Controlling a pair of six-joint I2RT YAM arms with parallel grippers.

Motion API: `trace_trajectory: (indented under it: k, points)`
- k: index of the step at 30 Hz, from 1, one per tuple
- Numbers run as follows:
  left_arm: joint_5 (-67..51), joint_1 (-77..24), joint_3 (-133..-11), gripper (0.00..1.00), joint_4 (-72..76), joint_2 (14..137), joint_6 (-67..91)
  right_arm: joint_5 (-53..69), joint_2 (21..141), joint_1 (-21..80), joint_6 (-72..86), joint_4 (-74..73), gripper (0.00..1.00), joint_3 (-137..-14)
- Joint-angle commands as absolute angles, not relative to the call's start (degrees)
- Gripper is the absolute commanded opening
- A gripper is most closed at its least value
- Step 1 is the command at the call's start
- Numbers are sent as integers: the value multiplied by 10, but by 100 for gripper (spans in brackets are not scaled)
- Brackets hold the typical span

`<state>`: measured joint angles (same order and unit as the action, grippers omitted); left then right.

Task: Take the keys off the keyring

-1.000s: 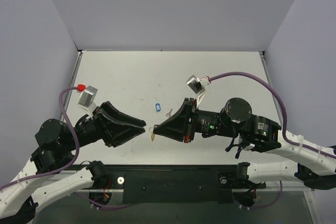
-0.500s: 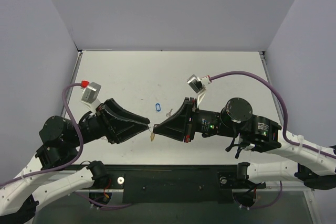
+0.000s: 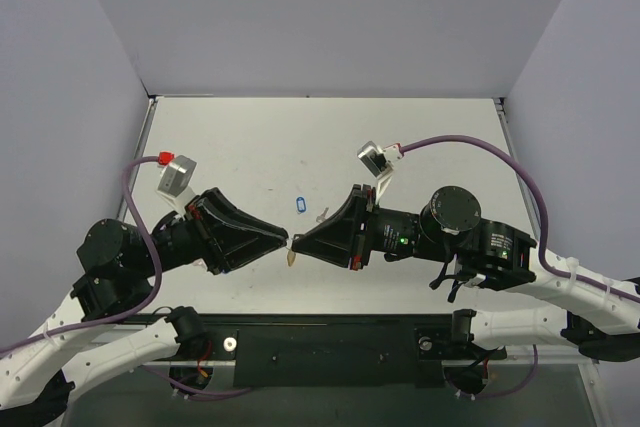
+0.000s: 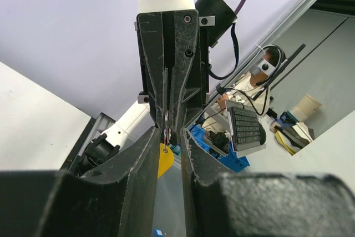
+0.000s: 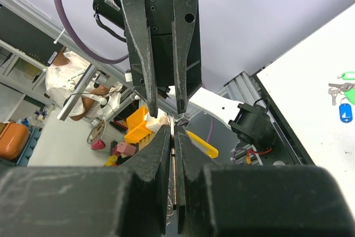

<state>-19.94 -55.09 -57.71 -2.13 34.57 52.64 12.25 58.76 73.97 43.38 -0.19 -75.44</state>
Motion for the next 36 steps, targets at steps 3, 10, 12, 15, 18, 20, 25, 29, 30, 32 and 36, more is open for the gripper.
trace_trajectory:
  k: [3, 10, 12, 15, 18, 20, 25, 29, 30, 32, 36]
  points:
    - [-219, -554, -582, 30, 14, 355, 533, 108, 578, 743, 427, 37, 0, -765]
    - [-219, -554, -581, 19, 16, 355, 533, 110, 578, 743, 428, 39, 0, -762]
    - [-221, -554, -580, 14, 16, 356, 533, 112, 578, 742, 429, 40, 0, -762]
    - [-220, -554, -582, 0, 15, 357, 532, 126, 581, 744, 433, 51, 0, -760]
    - [-214, -554, -584, 0, 7, 356, 529, 136, 584, 744, 438, 53, 0, -761]
    - [-202, -554, -589, 0, -17, 352, 520, 138, 584, 744, 439, 54, 0, -760]
    - [-186, -554, -594, 0, -33, 345, 512, 131, 581, 742, 440, 54, 11, -759]
    - [-181, -554, -596, 0, -38, 343, 510, 130, 580, 742, 439, 54, 13, -759]
    - [-178, -554, -596, 0, -39, 341, 510, 129, 580, 743, 440, 54, 13, -759]
    - [-177, -554, -596, 0, -40, 338, 509, 129, 580, 743, 441, 54, 13, -758]
    - [-175, -554, -596, 0, -40, 337, 508, 126, 580, 743, 440, 54, 13, -758]
